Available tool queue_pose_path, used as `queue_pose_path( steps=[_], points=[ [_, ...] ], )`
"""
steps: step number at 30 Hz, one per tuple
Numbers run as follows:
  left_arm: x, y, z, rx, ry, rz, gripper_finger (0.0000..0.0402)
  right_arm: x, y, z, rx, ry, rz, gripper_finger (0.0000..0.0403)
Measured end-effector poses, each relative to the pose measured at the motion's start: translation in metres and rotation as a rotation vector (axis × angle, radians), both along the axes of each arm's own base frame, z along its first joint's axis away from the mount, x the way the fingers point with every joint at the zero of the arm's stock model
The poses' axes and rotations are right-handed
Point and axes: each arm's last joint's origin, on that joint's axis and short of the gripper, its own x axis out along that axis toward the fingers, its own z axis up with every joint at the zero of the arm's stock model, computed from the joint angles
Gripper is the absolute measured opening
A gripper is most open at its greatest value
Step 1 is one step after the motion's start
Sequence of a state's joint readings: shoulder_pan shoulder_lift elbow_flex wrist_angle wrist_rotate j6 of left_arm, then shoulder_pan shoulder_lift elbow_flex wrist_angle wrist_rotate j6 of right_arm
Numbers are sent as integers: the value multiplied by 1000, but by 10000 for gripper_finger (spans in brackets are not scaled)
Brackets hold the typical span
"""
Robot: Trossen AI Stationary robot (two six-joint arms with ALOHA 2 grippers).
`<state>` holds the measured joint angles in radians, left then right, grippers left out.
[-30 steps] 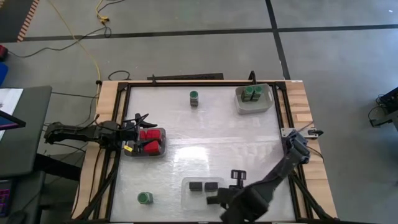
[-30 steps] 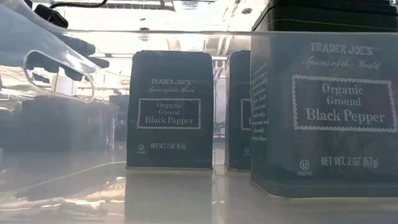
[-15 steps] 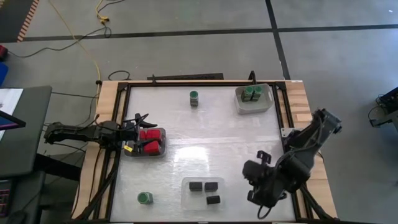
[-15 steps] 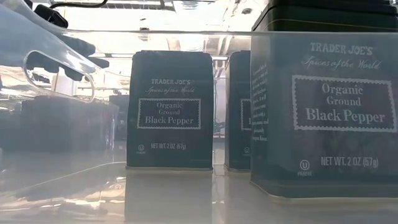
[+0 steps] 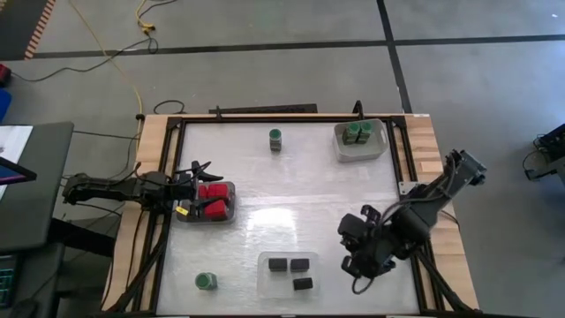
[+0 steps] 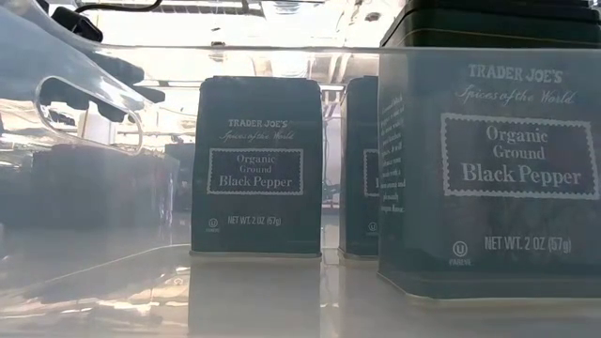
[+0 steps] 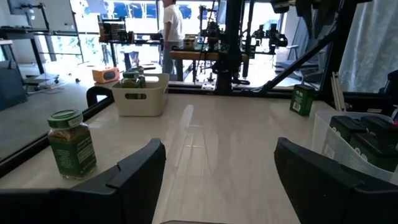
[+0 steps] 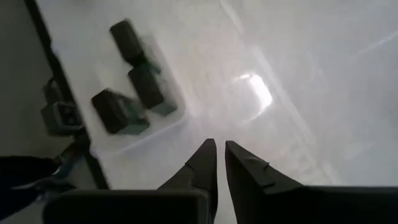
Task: Sort spices by type
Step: Put the bottom green seasoning bottle into the grey bin
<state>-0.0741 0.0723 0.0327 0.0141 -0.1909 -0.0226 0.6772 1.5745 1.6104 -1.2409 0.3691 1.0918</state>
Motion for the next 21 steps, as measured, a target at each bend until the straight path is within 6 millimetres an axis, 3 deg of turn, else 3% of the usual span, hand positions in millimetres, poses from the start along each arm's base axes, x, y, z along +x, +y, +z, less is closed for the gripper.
queue_pose_path(
  steps=[13, 21],
  points=[
    [0, 0, 0, 0, 0, 0, 290, 17, -30, 0, -19, 16, -98, 64],
    [0, 0, 2, 19, -14, -1, 290, 20, -35, 0, 3, 11, -158, 64]
  ],
)
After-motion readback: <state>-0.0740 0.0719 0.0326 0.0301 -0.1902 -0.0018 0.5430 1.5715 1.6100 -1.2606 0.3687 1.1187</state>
